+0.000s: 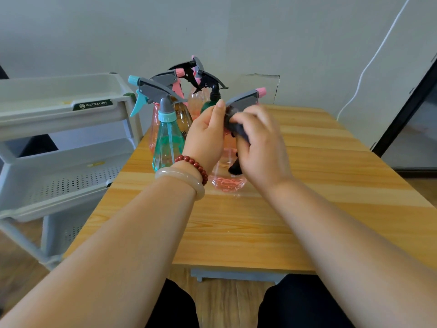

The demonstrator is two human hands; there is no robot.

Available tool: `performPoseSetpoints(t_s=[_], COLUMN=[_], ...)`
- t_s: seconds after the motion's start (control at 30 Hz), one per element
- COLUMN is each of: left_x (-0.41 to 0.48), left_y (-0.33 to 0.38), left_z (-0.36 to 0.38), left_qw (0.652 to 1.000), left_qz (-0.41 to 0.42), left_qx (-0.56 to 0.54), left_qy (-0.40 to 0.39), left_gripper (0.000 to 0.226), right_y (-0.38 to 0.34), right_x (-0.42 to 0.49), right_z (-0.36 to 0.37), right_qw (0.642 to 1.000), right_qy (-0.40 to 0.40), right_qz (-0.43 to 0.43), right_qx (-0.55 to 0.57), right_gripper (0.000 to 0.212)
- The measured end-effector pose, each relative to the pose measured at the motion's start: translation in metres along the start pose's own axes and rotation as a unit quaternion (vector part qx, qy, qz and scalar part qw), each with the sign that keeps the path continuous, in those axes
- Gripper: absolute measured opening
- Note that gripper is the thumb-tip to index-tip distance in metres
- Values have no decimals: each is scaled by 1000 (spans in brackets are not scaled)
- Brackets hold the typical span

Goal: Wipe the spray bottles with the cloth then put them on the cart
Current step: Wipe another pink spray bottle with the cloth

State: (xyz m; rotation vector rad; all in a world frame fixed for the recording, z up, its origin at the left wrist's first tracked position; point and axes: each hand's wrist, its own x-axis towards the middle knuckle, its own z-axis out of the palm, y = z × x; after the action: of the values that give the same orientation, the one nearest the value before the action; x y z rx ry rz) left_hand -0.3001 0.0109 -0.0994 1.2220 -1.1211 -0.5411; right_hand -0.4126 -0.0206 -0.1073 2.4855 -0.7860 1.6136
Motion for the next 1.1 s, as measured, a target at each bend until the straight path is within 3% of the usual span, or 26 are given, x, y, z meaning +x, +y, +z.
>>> performPoseSetpoints(t_s=[0.07,0.2,0.37,0.5,0.67,0.8,1.0,1.1], left_x=[0,-2,-1,-3,-4,-6,-7,-6], left_y=[-1,3,0,3,2,5,7,6], left_z=[-2,3,-1,2,-1,2,0,1], left_qw=[1000,1000,1000,1000,1000,999,1000,1000], left_qz=[-3,-7,-9,-7,-7,-6,-14,-15], left_qx=[-2,14,-8,26,20,34,2,-3], left_qy=[3,-2,-8,-5,-5,-6,-14,-9], left_gripper=[41,41,45,41,43,43,36,31], right_y=[2,9,7,8,8,12,25,25], right_x=[-2,12,-6,10,-4,0,-22,-26], right_z=[-3,-6,-1,-6,-2,-8,-7,-14], right_qw=[1000,998,1000,996,998,992,983,981], right_qy=[-22,56,0,78,45,103,50,65], right_qz=[-17,27,0,45,45,66,177,178], right_qx=[6,8,15,-8,0,-14,17,29], right_gripper=[23,19,22,21,28,20,25,21])
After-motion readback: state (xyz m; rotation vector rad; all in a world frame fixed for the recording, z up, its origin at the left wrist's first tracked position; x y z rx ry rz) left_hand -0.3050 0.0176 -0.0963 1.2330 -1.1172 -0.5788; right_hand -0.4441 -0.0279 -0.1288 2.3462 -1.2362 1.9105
